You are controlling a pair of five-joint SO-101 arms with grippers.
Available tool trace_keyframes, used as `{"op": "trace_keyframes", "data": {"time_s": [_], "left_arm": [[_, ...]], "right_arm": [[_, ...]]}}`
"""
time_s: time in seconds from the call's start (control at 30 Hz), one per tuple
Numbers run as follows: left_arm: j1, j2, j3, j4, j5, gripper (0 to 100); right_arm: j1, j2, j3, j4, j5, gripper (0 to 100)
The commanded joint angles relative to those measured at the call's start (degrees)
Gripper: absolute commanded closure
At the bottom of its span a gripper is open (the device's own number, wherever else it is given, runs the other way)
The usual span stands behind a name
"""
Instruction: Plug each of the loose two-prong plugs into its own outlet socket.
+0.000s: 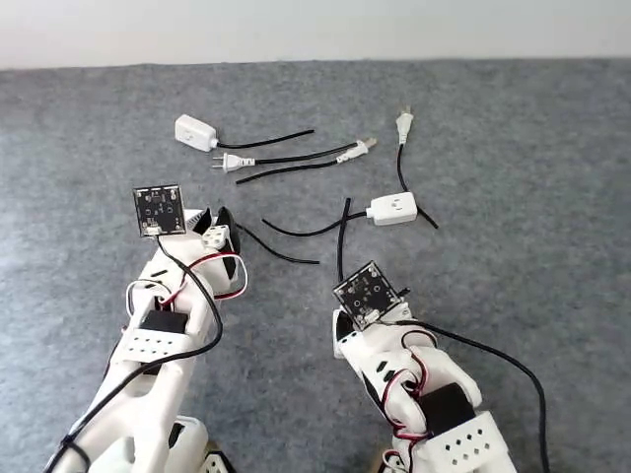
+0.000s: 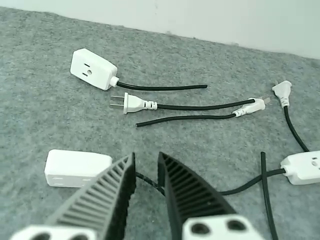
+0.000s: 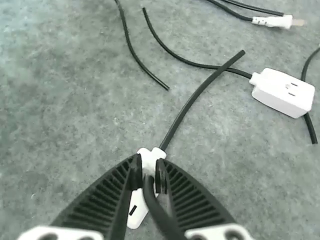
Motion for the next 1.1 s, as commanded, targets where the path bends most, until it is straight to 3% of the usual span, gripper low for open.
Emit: {"op": "trace_keyframes", "data": {"time_s": [0.0,0.4,0.5,0.63,0.8,1.07], "left_arm": [[-0.35,-1.67,-0.22,-1.41,-1.41,93],[-0.35,-2.02,0.57,-1.58,-1.49,93],[-0.35,-1.93,0.57,-1.67,-1.85,93],[0.18,-1.67,0.4,-1.67,-8.79,93],[0.26,-1.58,0.57,-1.67,-11.6,93],[0.26,-1.58,0.57,-1.67,-11.6,93]], "right_arm": [[-0.66,1.1,1.32,2.24,1.23,99.1],[-0.66,0.57,1.32,2.77,2.46,98.3],[-0.75,0.48,0.79,2.42,2.37,90.1],[-0.84,0.48,-2.37,2.24,0.97,78.6],[-2.42,1.1,-6.77,6.37,-5.8,77.9],[-6.99,1.19,-8.88,6.99,-6.42,77.9]]}}
